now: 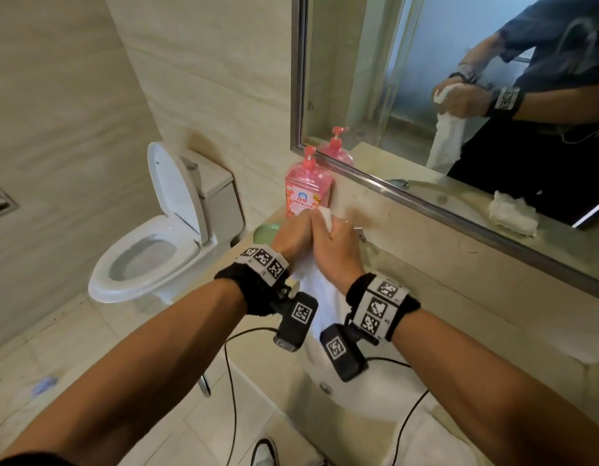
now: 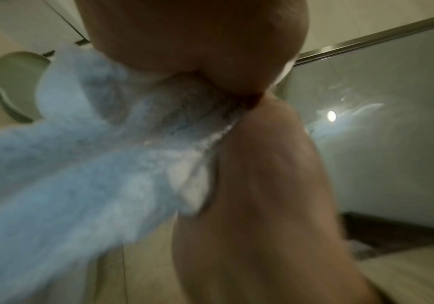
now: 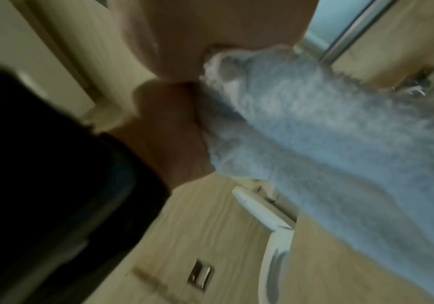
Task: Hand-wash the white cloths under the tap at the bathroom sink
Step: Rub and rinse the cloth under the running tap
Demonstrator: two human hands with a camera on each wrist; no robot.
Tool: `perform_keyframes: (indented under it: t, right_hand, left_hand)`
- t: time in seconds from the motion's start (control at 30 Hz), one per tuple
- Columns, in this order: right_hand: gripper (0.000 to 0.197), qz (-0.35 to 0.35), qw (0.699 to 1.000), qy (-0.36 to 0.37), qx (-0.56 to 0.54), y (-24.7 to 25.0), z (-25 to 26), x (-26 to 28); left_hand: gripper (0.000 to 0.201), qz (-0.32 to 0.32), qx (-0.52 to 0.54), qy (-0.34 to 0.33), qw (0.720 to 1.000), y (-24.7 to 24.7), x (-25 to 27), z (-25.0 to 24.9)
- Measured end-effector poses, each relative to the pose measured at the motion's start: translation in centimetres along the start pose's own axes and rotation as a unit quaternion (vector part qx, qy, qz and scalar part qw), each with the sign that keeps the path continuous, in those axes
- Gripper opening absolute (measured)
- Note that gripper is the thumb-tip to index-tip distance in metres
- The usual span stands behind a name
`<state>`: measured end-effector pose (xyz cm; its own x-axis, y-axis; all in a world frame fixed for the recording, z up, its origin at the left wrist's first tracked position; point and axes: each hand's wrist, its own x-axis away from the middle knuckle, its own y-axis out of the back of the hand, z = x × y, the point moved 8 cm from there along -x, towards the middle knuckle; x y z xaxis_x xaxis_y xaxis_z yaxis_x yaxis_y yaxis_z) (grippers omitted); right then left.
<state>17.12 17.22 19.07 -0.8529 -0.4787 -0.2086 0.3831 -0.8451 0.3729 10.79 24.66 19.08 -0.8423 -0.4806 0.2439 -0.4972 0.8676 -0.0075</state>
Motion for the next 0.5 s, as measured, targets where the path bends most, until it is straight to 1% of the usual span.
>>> perform_keyframes:
  t: [0.03,0.13,0.17,0.2,0.23,0.27,0.3,0.33,0.37,0.4,0.43,0.47,0.5]
  right_hand:
    - [0.037,0.000,1.000,0.002,0.004,0.1,-0.2,-0.1]
    - [0.034,0.050,0.998,-0.037,0.005,1.2,-1.1,-1.4]
    - [0.033,0.065,0.997,-0.031,0.023,1.6,-1.3,-1.7]
    - [0.032,0.076,0.996,-0.015,0.044,2.1,-1.3,-1.8]
    - [0.032,0.093,0.994,0.004,0.060,2.3,-1.5,-1.7]
    - [0.029,0.126,0.990,0.019,0.064,2.0,-1.4,-1.4]
    - [0.023,0.174,0.982,0.029,0.064,1.7,-1.4,-1.1]
    - [0.019,0.228,0.970,0.031,0.079,1.5,-1.7,-0.9]
    - [0.027,0.273,0.954,0.037,0.122,1.5,-2.3,-0.8]
    - [0.036,0.316,0.928,0.047,0.190,1.7,-3.0,-0.6]
    - [0.037,0.348,0.894,0.049,0.279,1.9,-4.2,-0.4]
    - [0.034,0.367,0.863,0.042,0.344,2.4,-5.3,-0.3]
    - [0.031,0.368,0.852,0.022,0.372,3.1,-6.5,-0.3]
  left_hand:
    - [0.025,0.003,-0.010,0.002,1.000,-0.1,0.1,0.1]
    - [0.014,0.019,0.061,0.014,0.998,-0.9,0.8,0.7]
    - [0.014,0.025,0.044,0.004,0.999,-0.5,0.8,0.6]
    - [0.017,0.055,-0.026,-0.015,0.998,-0.3,0.7,0.0]
    - [0.026,0.103,-0.155,-0.037,0.982,-0.2,0.5,-0.3]
    - [0.035,0.144,-0.312,-0.056,0.938,0.3,0.3,-0.1]
    - [0.043,0.160,-0.456,-0.065,0.873,1.1,0.0,0.4]
    - [0.045,0.159,-0.562,-0.066,0.809,2.2,-0.3,0.9]
    - [0.041,0.152,-0.623,-0.063,0.765,3.2,-0.7,1.4]
    - [0.033,0.147,-0.648,-0.060,0.745,4.2,-1.0,1.8]
    - [0.022,0.145,-0.651,-0.050,0.744,5.1,-1.2,2.2]
    - [0.009,0.151,-0.633,-0.042,0.758,5.8,-1.2,2.5]
    - [0.006,0.156,-0.591,-0.042,0.790,6.4,-1.1,2.6]
